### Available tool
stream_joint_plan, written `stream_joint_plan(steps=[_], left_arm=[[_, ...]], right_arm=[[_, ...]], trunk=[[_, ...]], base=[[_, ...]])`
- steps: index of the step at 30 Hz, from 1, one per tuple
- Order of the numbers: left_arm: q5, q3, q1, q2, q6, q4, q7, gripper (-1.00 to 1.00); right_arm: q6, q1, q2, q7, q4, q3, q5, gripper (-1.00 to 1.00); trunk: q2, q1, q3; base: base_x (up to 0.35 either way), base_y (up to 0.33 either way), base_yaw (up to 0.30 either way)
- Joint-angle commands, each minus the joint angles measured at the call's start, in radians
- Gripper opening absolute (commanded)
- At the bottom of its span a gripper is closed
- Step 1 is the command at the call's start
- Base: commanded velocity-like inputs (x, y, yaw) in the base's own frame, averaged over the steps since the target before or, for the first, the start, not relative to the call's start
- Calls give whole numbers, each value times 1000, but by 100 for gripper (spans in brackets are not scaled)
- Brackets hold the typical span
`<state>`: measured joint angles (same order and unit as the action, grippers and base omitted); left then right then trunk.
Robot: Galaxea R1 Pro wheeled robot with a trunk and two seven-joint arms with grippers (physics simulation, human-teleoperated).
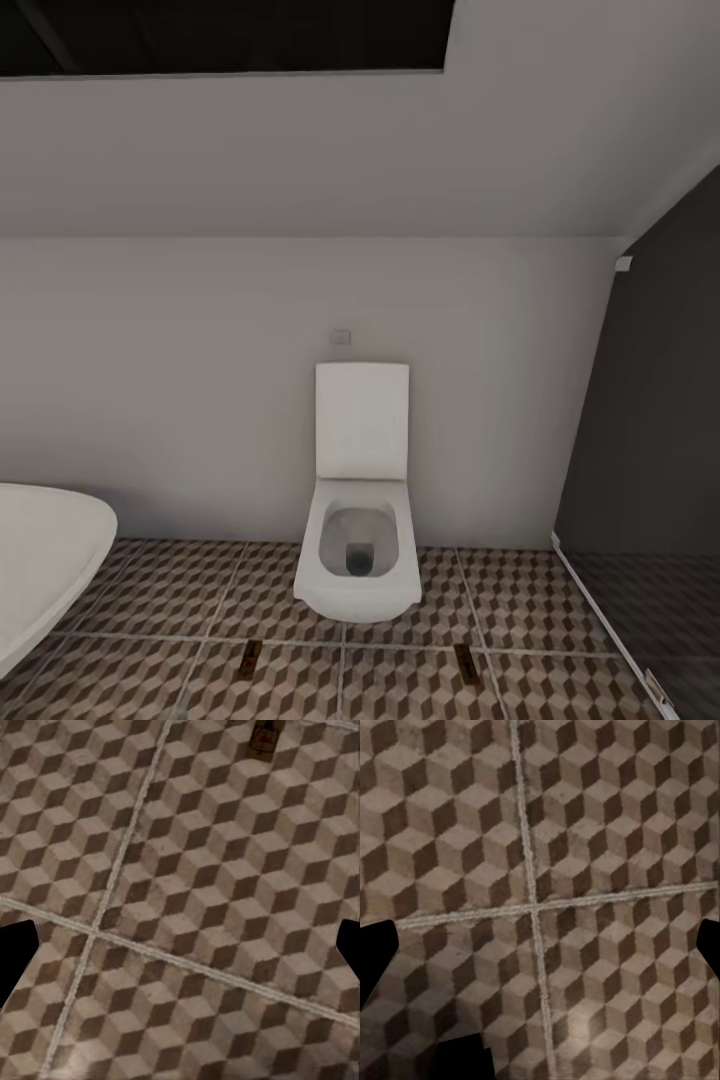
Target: Take the four mousetraps from the cabinet in the bathroom and place them on the bathroom floor. Make sure all four end up on the same floor surface, and ensure that at least two of them are either under or directly next to the same bathroom sink.
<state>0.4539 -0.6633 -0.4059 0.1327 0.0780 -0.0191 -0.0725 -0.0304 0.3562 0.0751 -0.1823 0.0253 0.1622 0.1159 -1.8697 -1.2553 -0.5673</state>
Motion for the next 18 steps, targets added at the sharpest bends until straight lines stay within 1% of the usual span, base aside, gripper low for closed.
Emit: stream_joint_plan(steps=[1, 7, 12, 18], left_arm=[[11, -7, 6, 0, 5, 2, -4, 100], [13, -7, 34, -1, 6, 6, -2, 100], [13, -6, 50, -4, 6, 11, -1, 100], [15, -5, 84, -24, 9, 14, 0, 100]], right_arm=[[-4, -9, 0, -3, 3, 8, 11, 100], [-3, -49, -3, -1, 5, 8, 11, 100], [1, -67, -8, 0, 6, 8, 11, 100], [-1, -101, -11, 1, 7, 8, 11, 100]], trunk=[[7, 4, 2], [49, 27, 21], [84, 46, 37], [126, 69, 56]], base=[[0, 0, 0], [0, 0, 0], [0, 0, 0], [0, 0, 0]])
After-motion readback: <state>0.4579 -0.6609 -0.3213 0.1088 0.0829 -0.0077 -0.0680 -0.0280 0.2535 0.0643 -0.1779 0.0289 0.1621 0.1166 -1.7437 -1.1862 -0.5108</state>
